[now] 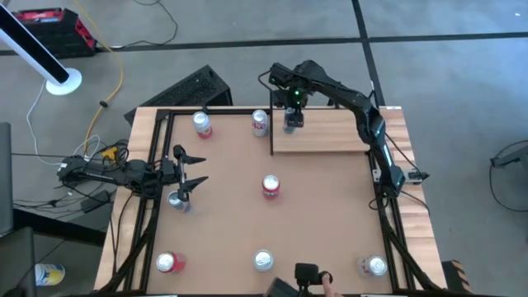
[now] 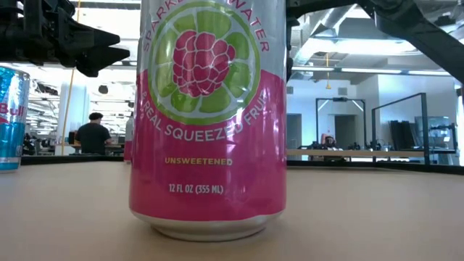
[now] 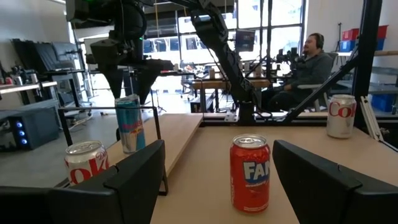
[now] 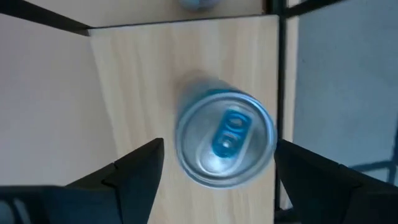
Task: Place canned beverage on shelf
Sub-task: Put the right white and blue soda can on the shelf
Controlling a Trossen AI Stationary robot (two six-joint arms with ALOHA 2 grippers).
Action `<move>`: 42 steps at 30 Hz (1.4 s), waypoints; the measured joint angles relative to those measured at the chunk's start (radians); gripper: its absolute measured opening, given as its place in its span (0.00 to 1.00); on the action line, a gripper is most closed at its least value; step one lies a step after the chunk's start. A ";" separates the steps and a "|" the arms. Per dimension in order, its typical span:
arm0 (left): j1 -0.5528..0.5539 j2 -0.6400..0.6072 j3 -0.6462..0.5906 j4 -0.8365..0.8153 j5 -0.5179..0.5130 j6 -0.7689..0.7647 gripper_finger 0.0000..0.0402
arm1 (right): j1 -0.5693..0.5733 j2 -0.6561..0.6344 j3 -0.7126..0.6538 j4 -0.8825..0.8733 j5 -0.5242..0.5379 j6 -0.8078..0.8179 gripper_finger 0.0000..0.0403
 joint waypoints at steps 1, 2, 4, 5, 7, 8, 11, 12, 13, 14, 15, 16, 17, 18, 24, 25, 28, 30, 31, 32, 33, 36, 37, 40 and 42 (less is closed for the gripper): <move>0.000 0.000 0.000 0.000 0.000 0.000 0.71 | 0.000 0.000 0.000 -0.001 0.014 0.010 0.81; 0.000 0.000 0.000 0.000 0.000 0.000 0.71 | 0.000 0.000 0.000 -0.001 0.025 0.020 0.81; 0.000 0.000 0.000 0.000 0.000 0.000 0.71 | 0.000 -0.010 -0.001 0.000 0.027 0.031 0.81; 0.000 0.000 0.000 0.000 0.000 0.000 0.71 | 0.000 -0.016 -0.001 0.000 0.027 0.032 0.81; 0.000 0.000 0.000 0.000 0.000 0.000 0.71 | 0.004 -0.035 -0.001 0.000 0.027 0.033 0.81; 0.000 0.000 0.000 -0.001 0.000 0.000 0.71 | 0.004 -0.044 -0.001 -0.001 0.029 0.038 0.81; 0.000 0.000 0.000 -0.004 0.000 0.000 0.71 | 0.004 -0.071 -0.001 -0.001 0.037 0.114 0.81; 0.000 0.000 0.000 -0.004 0.000 0.000 0.71 | 0.004 -0.082 -0.001 0.000 0.028 0.150 0.81; 0.000 0.000 0.000 -0.004 0.000 0.000 0.71 | 0.004 -0.095 -0.001 -0.001 0.008 0.185 0.81; 0.000 0.000 0.000 -0.005 0.000 0.000 0.71 | 0.001 -0.112 -0.006 0.001 -0.022 0.214 0.81; 0.000 0.000 0.000 -0.007 0.000 -0.001 0.71 | -0.002 -0.132 -0.019 0.001 -0.056 0.237 0.81; 0.000 0.000 0.000 -0.009 0.000 -0.005 0.71 | -0.007 -0.156 -0.038 0.001 -0.088 0.255 0.81; 0.000 0.000 0.000 -0.013 0.000 -0.011 0.71 | -0.010 -0.182 -0.066 0.001 -0.109 0.269 0.81; 0.000 0.000 0.000 -0.018 0.000 -0.017 0.71 | -0.010 -0.212 -0.102 0.002 -0.131 0.284 0.81; 0.000 0.000 0.000 -0.043 0.000 -0.038 0.71 | -0.004 -0.465 -0.522 0.167 -0.170 0.352 0.76; 0.000 0.000 0.000 -0.043 0.000 -0.037 0.71 | 0.000 -0.517 -0.620 0.249 -0.175 0.355 0.75; 0.000 0.000 0.000 -0.044 0.000 -0.033 0.71 | 0.007 -0.674 -0.931 0.551 -0.205 0.356 0.73; 0.000 0.000 0.000 -0.039 0.000 -0.023 0.71 | 0.015 -0.753 -1.102 0.749 -0.219 0.364 0.72; 0.000 0.000 0.000 -0.035 0.000 -0.015 0.71 | 0.020 -0.787 -1.181 0.846 -0.219 0.371 0.72; 0.000 0.000 0.000 -0.028 0.000 -0.010 0.71 | 0.024 -0.813 -1.248 0.935 -0.219 0.379 0.72; 0.000 0.000 0.000 -0.021 0.000 -0.007 0.71 | 0.026 -0.832 -1.305 1.019 -0.220 0.382 0.72; 0.000 0.000 0.000 -0.014 0.000 -0.005 0.71 | 0.038 -0.856 -1.435 1.241 -0.220 0.384 0.72; 0.000 0.000 0.000 -0.014 0.000 -0.007 0.71 | 0.039 -0.855 -1.468 1.303 -0.220 0.385 0.72; 0.000 0.000 0.000 -0.013 0.000 -0.019 0.71 | 0.039 -0.829 -1.530 1.440 -0.247 0.384 0.71; 0.000 0.000 0.000 -0.013 0.000 -0.020 0.71 | 0.035 -0.797 -1.542 1.497 -0.270 0.385 0.69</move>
